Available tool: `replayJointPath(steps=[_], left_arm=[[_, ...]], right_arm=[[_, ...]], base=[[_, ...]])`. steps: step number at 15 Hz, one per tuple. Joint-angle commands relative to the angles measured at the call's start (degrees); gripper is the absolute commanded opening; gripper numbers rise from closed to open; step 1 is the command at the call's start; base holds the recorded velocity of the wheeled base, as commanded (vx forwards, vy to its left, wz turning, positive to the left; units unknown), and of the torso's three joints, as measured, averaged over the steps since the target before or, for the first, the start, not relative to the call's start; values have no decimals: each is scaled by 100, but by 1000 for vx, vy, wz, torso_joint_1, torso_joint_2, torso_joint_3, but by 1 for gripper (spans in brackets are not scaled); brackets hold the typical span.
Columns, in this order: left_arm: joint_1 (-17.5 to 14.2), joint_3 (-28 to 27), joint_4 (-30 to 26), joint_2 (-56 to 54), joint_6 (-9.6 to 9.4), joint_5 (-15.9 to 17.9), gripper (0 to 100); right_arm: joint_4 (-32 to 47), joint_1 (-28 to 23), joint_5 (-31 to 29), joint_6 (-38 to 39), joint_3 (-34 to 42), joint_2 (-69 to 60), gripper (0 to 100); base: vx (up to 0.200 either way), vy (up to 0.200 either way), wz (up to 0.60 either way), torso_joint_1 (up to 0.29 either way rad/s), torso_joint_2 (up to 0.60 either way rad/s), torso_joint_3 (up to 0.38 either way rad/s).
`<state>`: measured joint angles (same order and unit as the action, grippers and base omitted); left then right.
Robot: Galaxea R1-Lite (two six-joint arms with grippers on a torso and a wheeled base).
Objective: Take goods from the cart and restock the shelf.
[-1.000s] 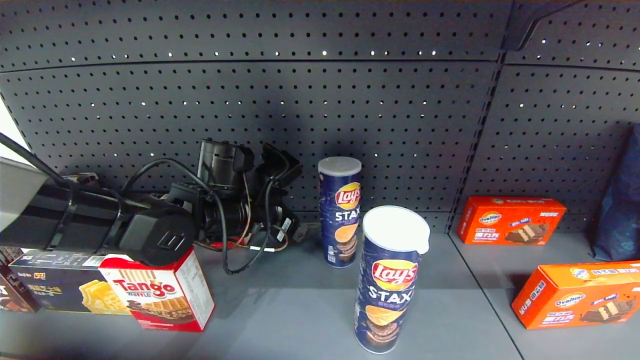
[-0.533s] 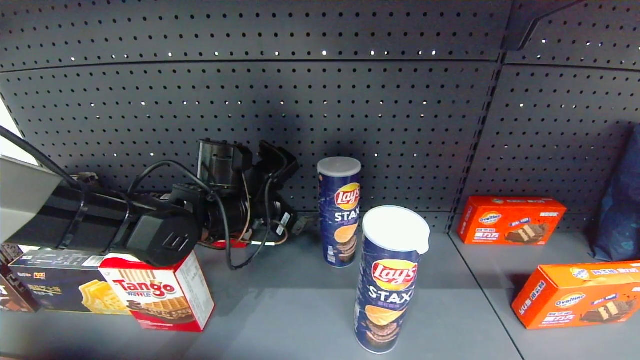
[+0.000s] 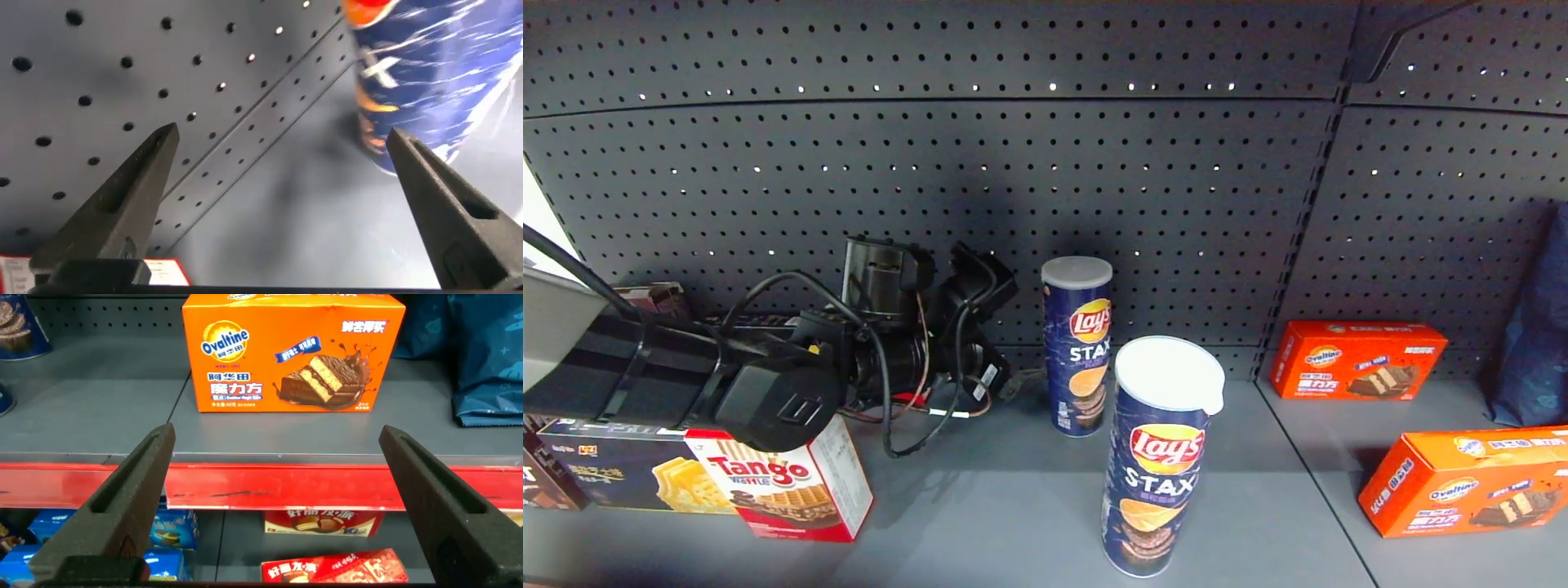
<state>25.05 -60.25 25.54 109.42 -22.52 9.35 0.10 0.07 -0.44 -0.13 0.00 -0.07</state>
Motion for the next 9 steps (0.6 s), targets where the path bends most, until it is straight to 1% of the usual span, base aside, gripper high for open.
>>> replayJointPath(steps=[1,3,5,6,9], left_arm=[[70,-31,12,9,10,-21,100],[79,-93,12,97,19,-47,100],[70,-172,12,176,46,-206,100],[61,-207,12,193,46,-232,100],[44,-110,30,150,28,-232,100]], right_arm=[[-1,1,0,-4,0,7,100],[-1,1,0,-4,0,7,100],[-1,1,0,-4,0,7,100],[-1,1,0,-4,0,7,100],[-1,1,0,-4,0,7,100]], base=[[0,0,0,0,0,0],[0,0,0,0,0,0],[0,0,0,0,0,0],[0,0,0,0,0,0],[0,0,0,0,0,0]])
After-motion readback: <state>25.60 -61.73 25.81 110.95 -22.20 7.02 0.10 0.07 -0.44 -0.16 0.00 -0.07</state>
